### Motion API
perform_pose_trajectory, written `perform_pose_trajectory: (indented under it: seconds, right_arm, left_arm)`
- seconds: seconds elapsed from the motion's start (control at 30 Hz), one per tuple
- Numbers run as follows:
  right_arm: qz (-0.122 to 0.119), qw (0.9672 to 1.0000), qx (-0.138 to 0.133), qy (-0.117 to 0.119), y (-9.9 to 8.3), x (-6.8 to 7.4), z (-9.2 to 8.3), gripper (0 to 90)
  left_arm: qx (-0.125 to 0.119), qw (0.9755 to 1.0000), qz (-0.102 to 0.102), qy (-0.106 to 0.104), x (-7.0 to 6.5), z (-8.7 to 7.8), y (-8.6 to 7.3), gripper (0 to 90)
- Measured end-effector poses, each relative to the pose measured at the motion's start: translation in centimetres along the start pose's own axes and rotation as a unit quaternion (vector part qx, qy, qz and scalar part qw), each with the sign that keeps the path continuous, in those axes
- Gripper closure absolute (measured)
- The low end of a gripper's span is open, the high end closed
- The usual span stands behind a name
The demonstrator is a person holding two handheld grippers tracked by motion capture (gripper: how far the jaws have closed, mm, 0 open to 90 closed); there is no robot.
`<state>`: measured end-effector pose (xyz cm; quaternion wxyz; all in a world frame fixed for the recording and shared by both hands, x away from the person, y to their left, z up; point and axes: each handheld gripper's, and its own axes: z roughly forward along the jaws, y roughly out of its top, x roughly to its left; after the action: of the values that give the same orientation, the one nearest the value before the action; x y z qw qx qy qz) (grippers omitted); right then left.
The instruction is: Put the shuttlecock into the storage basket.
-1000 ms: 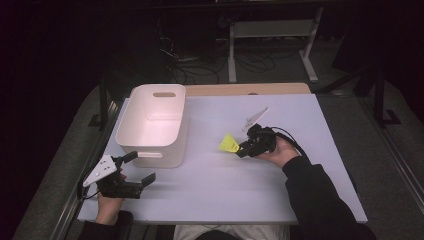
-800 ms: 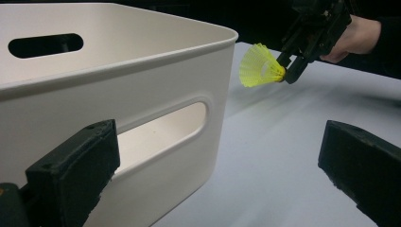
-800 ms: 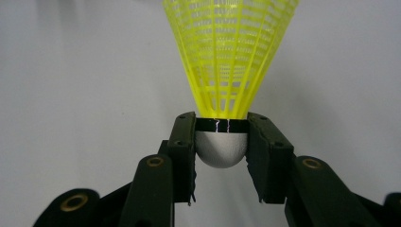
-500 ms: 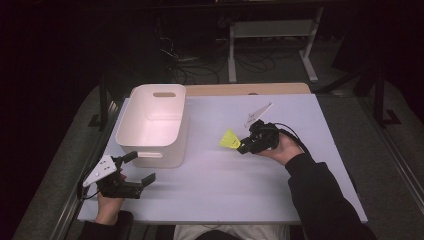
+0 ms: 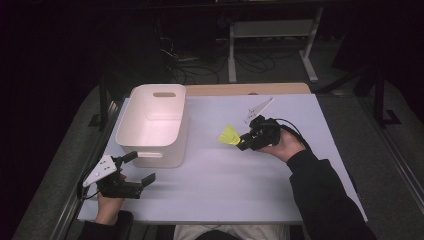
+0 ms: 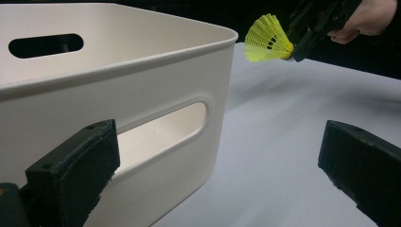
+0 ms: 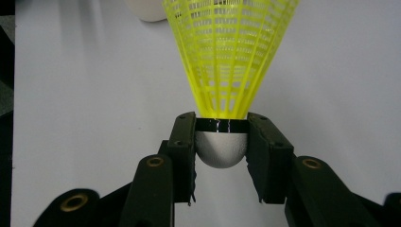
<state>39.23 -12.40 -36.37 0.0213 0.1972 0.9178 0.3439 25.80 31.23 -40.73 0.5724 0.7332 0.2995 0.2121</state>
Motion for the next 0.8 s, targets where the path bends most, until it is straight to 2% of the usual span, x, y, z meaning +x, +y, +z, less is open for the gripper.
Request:
perform_pose_trajectory:
  seconds: [0.8]
  right_arm:
    - [-0.018,0.9998,-0.011,-0.006,1.9,0.5,-1.2,63.3]
  left_arm:
    - [0.000,1.0000,0.000,-0.001,0.0,0.0,0.0,0.0]
